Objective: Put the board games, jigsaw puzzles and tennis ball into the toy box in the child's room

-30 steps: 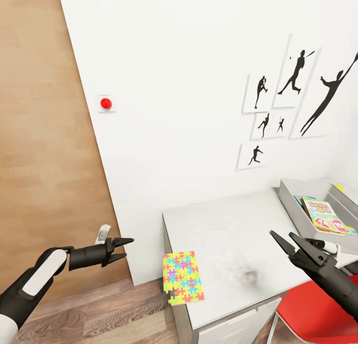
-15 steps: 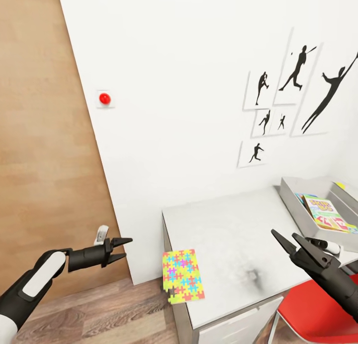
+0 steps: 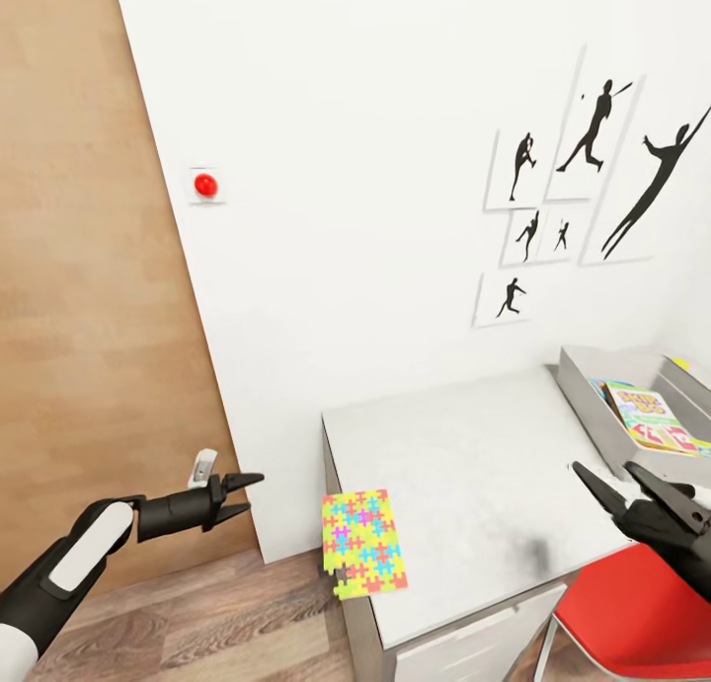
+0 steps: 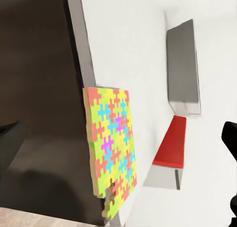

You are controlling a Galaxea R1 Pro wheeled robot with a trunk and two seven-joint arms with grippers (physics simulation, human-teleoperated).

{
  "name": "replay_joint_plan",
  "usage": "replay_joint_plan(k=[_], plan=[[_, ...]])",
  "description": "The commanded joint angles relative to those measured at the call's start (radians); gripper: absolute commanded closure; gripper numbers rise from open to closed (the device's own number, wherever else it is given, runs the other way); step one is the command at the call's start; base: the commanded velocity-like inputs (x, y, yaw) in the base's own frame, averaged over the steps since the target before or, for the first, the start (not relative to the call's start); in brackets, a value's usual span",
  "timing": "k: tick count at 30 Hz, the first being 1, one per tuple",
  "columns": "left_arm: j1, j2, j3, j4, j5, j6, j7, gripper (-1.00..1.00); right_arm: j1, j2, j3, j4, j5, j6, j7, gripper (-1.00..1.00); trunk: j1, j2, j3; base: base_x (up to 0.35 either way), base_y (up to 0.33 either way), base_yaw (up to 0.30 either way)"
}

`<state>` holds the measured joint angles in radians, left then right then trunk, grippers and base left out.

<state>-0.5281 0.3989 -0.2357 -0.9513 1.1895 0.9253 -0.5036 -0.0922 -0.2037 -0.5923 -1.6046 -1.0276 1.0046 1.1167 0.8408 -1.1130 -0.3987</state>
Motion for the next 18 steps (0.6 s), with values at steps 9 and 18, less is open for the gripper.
replay_joint_plan(k=[9,18], plan=[[-0.001,0.000,0.001,0.001,-0.038,0.000,-0.006,-1.00,-0.001,0.035,-0.108,0.001,-0.001,0.043,0.098,-1.00,0.035,-0.064,-0.029,0.000,0.000,0.000],[-0.001,0.000,0.001,0.000,-0.039,0.000,-0.007,-1.00,0.000,0.057,-0.131,0.000,0.005,0.043,0.155,-1.00,0.069,-0.127,-0.058,0.000,0.000,0.000]])
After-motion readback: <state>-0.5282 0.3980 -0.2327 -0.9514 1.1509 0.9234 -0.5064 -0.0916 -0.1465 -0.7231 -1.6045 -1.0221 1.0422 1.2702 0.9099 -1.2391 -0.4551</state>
